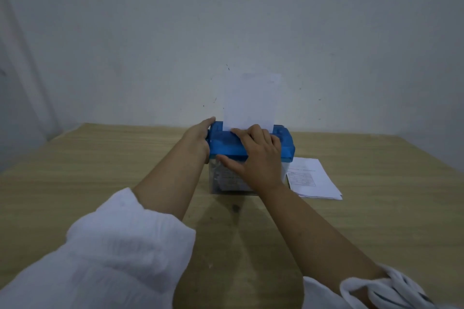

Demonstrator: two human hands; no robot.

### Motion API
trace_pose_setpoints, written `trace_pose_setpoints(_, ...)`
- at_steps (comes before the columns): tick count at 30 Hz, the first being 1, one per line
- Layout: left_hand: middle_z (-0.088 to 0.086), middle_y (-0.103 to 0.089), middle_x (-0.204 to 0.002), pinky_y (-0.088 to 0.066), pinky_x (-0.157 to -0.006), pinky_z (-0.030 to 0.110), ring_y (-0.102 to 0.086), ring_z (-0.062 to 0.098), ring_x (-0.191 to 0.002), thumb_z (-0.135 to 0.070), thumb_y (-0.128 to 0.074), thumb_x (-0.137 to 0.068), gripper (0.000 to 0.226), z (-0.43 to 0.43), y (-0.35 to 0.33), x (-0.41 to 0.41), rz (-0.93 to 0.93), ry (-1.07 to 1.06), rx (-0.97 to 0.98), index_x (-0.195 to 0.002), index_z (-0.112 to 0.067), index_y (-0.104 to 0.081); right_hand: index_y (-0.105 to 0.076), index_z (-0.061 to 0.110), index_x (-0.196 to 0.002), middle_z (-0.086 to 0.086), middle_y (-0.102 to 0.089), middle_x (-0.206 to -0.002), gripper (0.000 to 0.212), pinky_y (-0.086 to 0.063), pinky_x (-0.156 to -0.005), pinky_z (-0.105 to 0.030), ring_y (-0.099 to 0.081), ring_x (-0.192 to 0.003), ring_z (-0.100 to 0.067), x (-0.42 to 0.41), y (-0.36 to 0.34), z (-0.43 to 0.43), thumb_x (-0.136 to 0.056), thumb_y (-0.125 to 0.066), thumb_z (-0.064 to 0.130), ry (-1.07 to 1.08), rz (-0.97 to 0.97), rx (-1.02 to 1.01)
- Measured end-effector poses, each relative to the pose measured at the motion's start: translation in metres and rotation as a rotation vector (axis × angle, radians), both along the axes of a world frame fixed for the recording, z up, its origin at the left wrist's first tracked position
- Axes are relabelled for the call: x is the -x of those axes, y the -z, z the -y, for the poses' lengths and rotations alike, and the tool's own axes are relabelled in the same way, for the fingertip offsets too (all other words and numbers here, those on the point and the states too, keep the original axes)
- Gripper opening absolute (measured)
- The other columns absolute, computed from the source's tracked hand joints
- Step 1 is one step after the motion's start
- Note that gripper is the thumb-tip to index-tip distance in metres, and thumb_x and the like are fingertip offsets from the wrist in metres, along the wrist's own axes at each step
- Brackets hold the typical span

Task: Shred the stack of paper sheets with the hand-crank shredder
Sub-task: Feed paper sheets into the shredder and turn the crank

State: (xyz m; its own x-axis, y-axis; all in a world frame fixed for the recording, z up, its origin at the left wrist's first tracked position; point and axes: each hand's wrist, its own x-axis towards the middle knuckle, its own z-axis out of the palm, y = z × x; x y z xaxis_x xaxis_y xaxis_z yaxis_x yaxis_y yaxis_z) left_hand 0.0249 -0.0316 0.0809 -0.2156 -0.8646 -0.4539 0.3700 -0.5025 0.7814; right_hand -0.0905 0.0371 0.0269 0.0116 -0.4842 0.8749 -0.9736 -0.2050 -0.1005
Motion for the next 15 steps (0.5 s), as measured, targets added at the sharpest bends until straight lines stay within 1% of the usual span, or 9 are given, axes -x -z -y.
trace_pose_setpoints(2, 0.012, -0.06, -0.085, -0.05, -0.08, 0.041, -0.058, 0.027, -0.074, -0.038, -0.066, -0.086, 0.034, 0.001, 0.0, -0.001, 0.106, 0.05, 0.023, -0.091, -0.006, -0.056, -0.064, 0.017, -0.109, 0.0, -0.057, -0.093, 0.061, -0.029, -0.082, -0.026, -0.047, -0.086, -0.013, 0.0, 0.0, 0.0, -0.076, -0.048, 0.066, 0.0, 0.0, 0.005)
trace_pose_setpoints(4, 0.011, -0.059, -0.093, -0.041, -0.1, 0.044, -0.058, 0.026, -0.083, -0.044, -0.066, -0.083, 0.043, 0.003, 0.005, -0.002, 0.212, 0.068, 0.041, -0.094, -0.005, -0.053, -0.064, 0.017, -0.109, 0.0, -0.057, -0.093, 0.061, -0.029, -0.082, -0.026, -0.048, -0.086, -0.013, 0.0, 0.0, 0.001, -0.076, -0.048, 0.066, 0.014, -0.013, 0.006)
trace_pose_setpoints(5, 0.01, -0.058, -0.094, -0.034, -0.106, 0.043, -0.057, 0.026, -0.083, -0.045, -0.067, -0.081, 0.046, 0.002, 0.006, -0.003, 0.229, 0.078, 0.048, -0.097, -0.005, -0.052, -0.065, 0.017, -0.109, 0.0, -0.057, -0.092, 0.061, -0.029, -0.082, -0.026, -0.05, -0.085, -0.014, 0.0, 0.0, 0.001, -0.076, -0.048, 0.066, 0.023, -0.02, 0.007)
trace_pose_setpoints(6, 0.011, -0.059, -0.095, -0.033, -0.108, 0.042, -0.057, 0.026, -0.082, -0.044, -0.07, -0.079, 0.048, 0.005, 0.007, -0.004, 0.218, 0.088, 0.057, -0.099, -0.005, -0.052, -0.065, 0.017, -0.109, 0.0, -0.057, -0.092, 0.061, -0.029, -0.081, -0.026, -0.052, -0.085, -0.015, -0.001, 0.0, 0.002, -0.076, -0.047, 0.066, 0.028, -0.024, 0.008)
trace_pose_setpoints(8, 0.013, -0.061, -0.108, -0.035, -0.108, 0.044, -0.06, 0.03, -0.09, -0.039, -0.074, -0.075, 0.05, 0.012, 0.006, -0.006, 0.184, 0.106, 0.049, -0.106, -0.005, -0.055, -0.065, 0.017, -0.109, 0.0, -0.057, -0.092, 0.062, -0.029, -0.082, -0.027, -0.054, -0.084, -0.016, 0.0, 0.0, 0.002, -0.076, -0.047, 0.066, 0.026, -0.024, 0.002)
trace_pose_setpoints(10, 0.015, -0.058, -0.111, -0.041, -0.102, 0.047, -0.059, 0.033, -0.093, -0.032, -0.073, -0.077, 0.045, 0.014, 0.006, -0.007, 0.188, 0.106, 0.066, -0.105, -0.003, -0.054, -0.065, 0.017, -0.11, 0.0, -0.057, -0.093, 0.062, -0.029, -0.082, -0.026, -0.053, -0.085, -0.016, 0.001, 0.0, 0.002, -0.077, -0.047, 0.067, 0.023, -0.02, -0.004)
trace_pose_setpoints(12, 0.014, -0.058, -0.099, -0.053, -0.081, 0.043, -0.058, 0.03, -0.081, -0.026, -0.069, -0.082, 0.029, 0.013, 0.003, -0.006, 0.184, 0.097, 0.119, -0.093, -0.002, -0.056, -0.064, 0.018, -0.11, 0.0, -0.056, -0.093, 0.062, -0.03, -0.082, -0.026, -0.051, -0.086, -0.015, 0.001, 0.001, 0.003, -0.077, -0.047, 0.067, 0.022, -0.013, -0.004)
trace_pose_setpoints(13, 0.013, -0.057, -0.094, -0.053, -0.071, 0.04, -0.057, 0.028, -0.076, -0.023, -0.067, -0.084, 0.024, 0.013, 0.004, -0.006, 0.172, 0.095, 0.138, -0.088, -0.003, -0.056, -0.064, 0.018, -0.11, 0.0, -0.056, -0.093, 0.062, -0.03, -0.082, -0.027, -0.051, -0.086, -0.014, 0.001, 0.001, 0.003, -0.076, -0.047, 0.067, 0.023, -0.012, -0.004)
trace_pose_setpoints(15, 0.012, -0.056, -0.091, -0.052, -0.064, 0.039, -0.057, 0.027, -0.074, -0.021, -0.066, -0.085, 0.02, 0.013, 0.003, -0.006, 0.154, 0.083, 0.155, -0.085, -0.003, -0.056, -0.064, 0.018, -0.11, 0.0, -0.056, -0.093, 0.062, -0.03, -0.083, -0.026, -0.051, -0.086, -0.014, 0.001, 0.001, 0.003, -0.077, -0.047, 0.068, 0.029, -0.015, -0.002)
